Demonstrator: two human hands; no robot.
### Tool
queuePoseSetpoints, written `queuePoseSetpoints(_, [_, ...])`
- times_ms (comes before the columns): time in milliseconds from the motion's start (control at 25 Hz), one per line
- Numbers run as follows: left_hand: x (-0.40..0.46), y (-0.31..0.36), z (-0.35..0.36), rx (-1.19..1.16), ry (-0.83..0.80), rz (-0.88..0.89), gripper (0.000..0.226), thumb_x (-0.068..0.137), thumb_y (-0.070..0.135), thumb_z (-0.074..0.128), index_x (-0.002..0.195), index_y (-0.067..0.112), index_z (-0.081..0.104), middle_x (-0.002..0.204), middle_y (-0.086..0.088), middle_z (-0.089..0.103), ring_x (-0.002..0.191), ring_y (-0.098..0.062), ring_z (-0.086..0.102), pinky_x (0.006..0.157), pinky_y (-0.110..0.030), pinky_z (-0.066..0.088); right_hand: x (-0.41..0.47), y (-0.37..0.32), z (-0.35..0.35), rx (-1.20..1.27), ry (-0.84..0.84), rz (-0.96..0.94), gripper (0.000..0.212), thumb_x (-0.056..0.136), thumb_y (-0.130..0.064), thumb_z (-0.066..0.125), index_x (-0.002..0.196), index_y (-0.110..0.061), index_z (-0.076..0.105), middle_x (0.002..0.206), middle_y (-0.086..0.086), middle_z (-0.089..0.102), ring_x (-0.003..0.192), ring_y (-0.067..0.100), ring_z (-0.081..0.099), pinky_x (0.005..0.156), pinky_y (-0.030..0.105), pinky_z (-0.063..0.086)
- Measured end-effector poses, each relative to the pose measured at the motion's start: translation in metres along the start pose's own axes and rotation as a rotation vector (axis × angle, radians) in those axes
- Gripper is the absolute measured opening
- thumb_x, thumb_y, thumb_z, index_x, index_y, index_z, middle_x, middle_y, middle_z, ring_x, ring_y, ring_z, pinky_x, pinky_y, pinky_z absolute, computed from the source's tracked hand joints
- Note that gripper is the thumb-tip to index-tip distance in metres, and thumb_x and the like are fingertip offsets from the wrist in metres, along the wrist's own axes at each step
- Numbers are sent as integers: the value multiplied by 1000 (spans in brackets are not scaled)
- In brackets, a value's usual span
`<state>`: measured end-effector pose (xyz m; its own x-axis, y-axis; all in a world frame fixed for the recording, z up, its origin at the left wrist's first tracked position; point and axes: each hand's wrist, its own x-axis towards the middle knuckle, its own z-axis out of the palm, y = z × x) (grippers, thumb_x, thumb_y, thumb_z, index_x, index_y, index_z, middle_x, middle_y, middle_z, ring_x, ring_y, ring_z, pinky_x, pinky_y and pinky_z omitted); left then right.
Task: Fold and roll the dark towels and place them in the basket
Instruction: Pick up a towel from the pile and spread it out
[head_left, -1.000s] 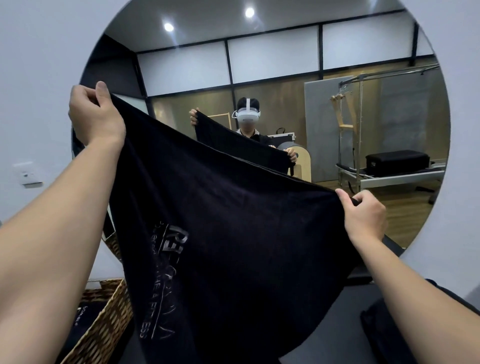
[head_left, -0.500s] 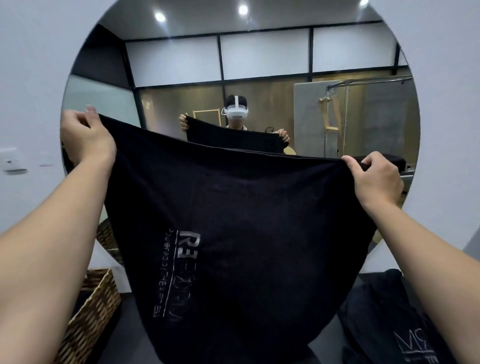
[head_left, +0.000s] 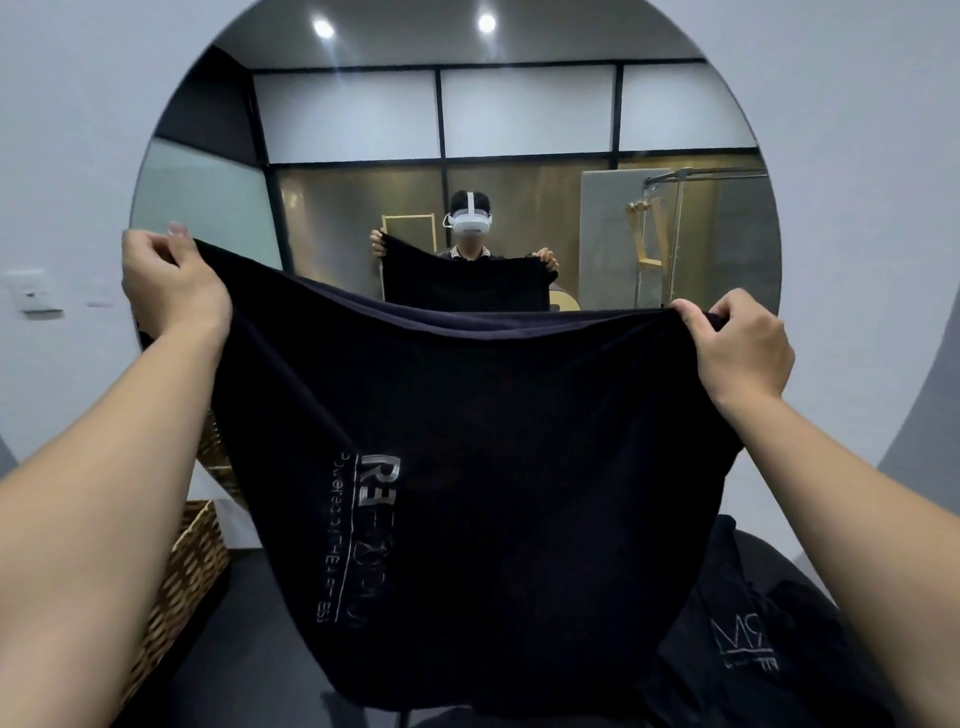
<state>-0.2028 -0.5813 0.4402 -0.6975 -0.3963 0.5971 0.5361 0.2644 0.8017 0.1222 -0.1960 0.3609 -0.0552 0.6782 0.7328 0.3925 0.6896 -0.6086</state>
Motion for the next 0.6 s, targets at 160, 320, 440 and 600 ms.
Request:
queuePoseSetpoints(160, [-23, 16, -38, 32, 24, -3, 36, 102, 45, 38, 72, 28, 28, 76, 15, 44, 92, -26, 53, 82, -32, 40, -14, 6, -48, 14, 15, 13, 52, 92, -61, 59, 84, -10, 55, 80, 6, 58, 75, 32, 51, 66, 37, 36])
queuePoseSetpoints(320, [-37, 40, -74, 29, 44, 7, 36, 103, 46, 37, 73, 29, 27, 73, 18, 41, 83, -11, 44, 72, -26, 34, -24, 2, -91, 36, 46, -2, 52, 92, -61, 59, 88, -9, 57, 84, 9, 59, 79, 33, 53, 68, 39, 38])
queuePoseSetpoints(440, [-38, 55, -93, 38, 64, 2, 36, 103, 47, 36, 73, 29, 27, 72, 18, 42, 82, -12, 45, 68, -23, 28, -29, -3, -113, 36, 78, -16, 51, 92, -61, 58, 89, -9, 57, 91, 16, 65, 85, 38, 58, 68, 38, 36])
queuePoseSetpoints(600, [-43, 63, -109, 66, 69, 19, 36, 104, 44, 35, 73, 29, 24, 72, 17, 40, 81, -10, 42, 67, -23, 26, -32, -5, -129, 41, 90, -41, 53, 92, -61, 58, 92, -8, 58, 97, 17, 67, 90, 38, 58, 70, 38, 36])
